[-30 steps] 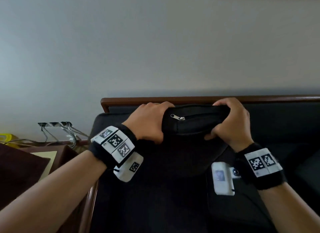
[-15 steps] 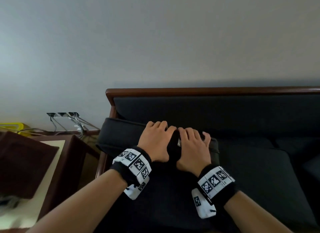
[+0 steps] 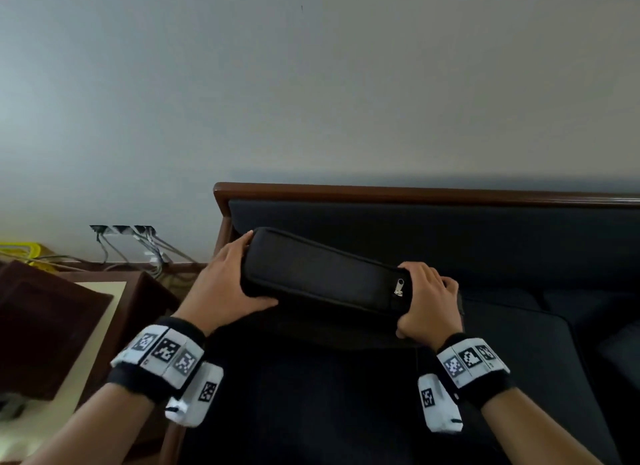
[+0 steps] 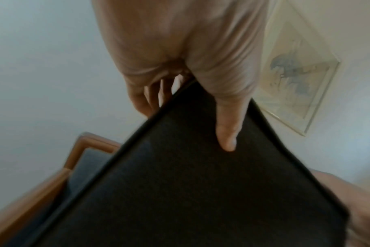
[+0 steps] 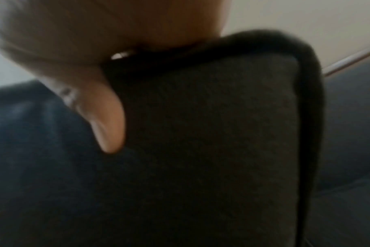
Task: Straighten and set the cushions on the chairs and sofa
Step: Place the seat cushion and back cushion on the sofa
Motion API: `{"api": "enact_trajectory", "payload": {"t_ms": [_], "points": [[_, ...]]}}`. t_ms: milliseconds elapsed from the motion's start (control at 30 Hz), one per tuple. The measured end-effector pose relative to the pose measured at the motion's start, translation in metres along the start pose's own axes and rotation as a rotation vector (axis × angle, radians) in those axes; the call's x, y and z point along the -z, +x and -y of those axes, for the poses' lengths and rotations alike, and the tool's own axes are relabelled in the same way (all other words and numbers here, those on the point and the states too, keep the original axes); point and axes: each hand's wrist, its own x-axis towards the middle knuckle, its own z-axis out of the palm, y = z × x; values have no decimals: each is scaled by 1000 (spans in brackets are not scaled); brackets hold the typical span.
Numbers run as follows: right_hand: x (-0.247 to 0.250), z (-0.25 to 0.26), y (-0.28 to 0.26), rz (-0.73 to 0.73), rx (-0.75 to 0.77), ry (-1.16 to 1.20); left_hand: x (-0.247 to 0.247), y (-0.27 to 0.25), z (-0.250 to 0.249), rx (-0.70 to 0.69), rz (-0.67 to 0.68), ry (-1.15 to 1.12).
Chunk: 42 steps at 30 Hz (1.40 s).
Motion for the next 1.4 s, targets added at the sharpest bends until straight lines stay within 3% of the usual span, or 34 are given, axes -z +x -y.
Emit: {"api": "enact_trajectory", "payload": {"t_ms": [100, 167, 233, 367, 533, 633, 800, 933, 1067, 1233, 1400], "points": [[8, 6, 4, 45, -11, -33, -15, 5, -25, -78, -66, 16], [11, 20, 6, 54, 89, -31, -23, 5, -47, -189, -53, 28], [18, 36, 6, 19, 176, 28, -32, 3, -69, -339, 0, -1], [39, 11, -8, -134, 126, 226, -58, 8, -91, -553, 173, -155], [49, -61, -41, -138, -33, 479, -112, 36, -61, -410, 409, 260], [51, -100, -63, -160, -107, 596, -141, 52, -51, -409, 494, 394], [33, -150, -106, -291, -257, 846, -179, 64, -60, -485, 385, 466], [31, -154, -119, -365, -312, 902, -195, 68, -76, -557, 357, 551], [37, -143, -105, -428, -304, 952, -179, 74, -75, -578, 316, 607], [44, -127, -66, -358, -254, 1092, -120, 74, -68, -515, 303, 606], [34, -107, -37, -302, -184, 1246, -67, 49, -43, -414, 203, 549]]}}
